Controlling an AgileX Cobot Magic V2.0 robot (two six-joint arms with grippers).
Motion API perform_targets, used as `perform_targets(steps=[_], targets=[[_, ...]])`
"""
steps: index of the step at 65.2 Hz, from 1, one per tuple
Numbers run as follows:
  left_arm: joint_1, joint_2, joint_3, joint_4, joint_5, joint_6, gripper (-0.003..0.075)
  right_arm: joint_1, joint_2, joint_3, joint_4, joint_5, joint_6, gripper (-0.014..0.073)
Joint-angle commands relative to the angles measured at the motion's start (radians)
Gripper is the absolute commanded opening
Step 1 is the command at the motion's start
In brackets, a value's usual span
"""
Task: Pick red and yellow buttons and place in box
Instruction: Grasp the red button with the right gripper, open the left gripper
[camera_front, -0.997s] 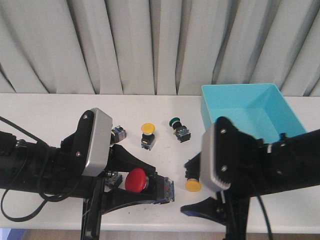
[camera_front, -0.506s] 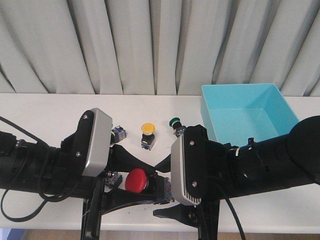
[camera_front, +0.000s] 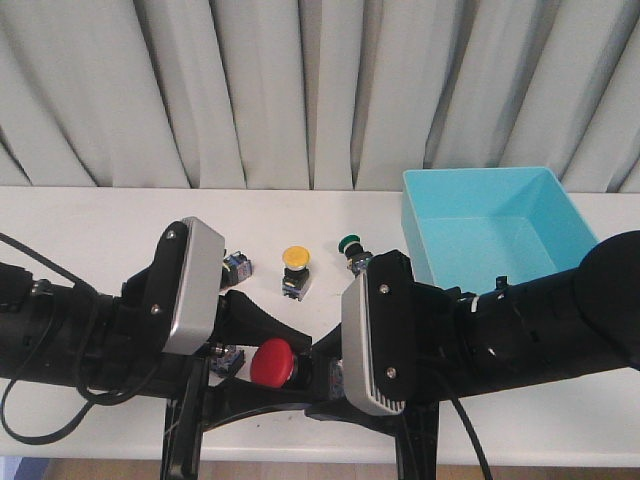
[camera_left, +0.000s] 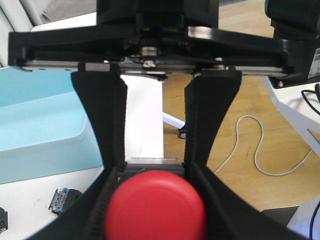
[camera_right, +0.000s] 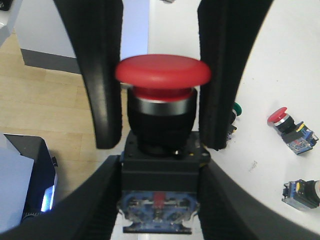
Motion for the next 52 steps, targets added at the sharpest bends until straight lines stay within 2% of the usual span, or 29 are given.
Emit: perform_targets(steps=[1, 10, 21, 29, 35, 42, 48, 52], targets=[[-0.004, -0.019, -0.026, -0.074, 0.028, 0.0, 0.0191, 0.001, -0.02, -0.031, 0.042, 0.002, -0.013, 0.0261], [-0.004, -0.019, -0.026, -0.074, 0.041, -0.001, 0.0282, 0.001, -0.02, -0.031, 0.042, 0.004, -0.012, 0.0238], [-0.004, -0.019, -0.026, -0.074, 0.045, -0.003, 0.0477, 0.001, -0.02, -0.031, 0.042, 0.004, -0.008, 0.0237], [-0.004, -0.019, -0.026, -0.073, 0.045, -0.009, 0.0586, 0.0, -0.02, -0.031, 0.042, 0.004, -0.005, 0.0237], [-0.004, -0.019, -0.026, -0.071, 0.043, -0.011, 0.0629, 0.0, -0.02, -0.031, 0.042, 0.004, -0.001, 0.0237], [-0.004, -0.019, -0.026, -0.052, 0.02, -0.013, 0.0634, -0.003, -0.025, -0.031, 0.029, -0.001, 0.018, 0.0237], [-0.004, -0.019, -0.026, -0.009, -0.018, -0.047, 0.0629, -0.003, -0.05, -0.031, -0.043, -0.012, 0.082, 0.0237], [-0.004, -0.019, -0.026, 0.034, -0.057, -0.085, 0.0625, -0.003, -0.077, -0.031, -0.134, -0.014, 0.169, 0.0237]])
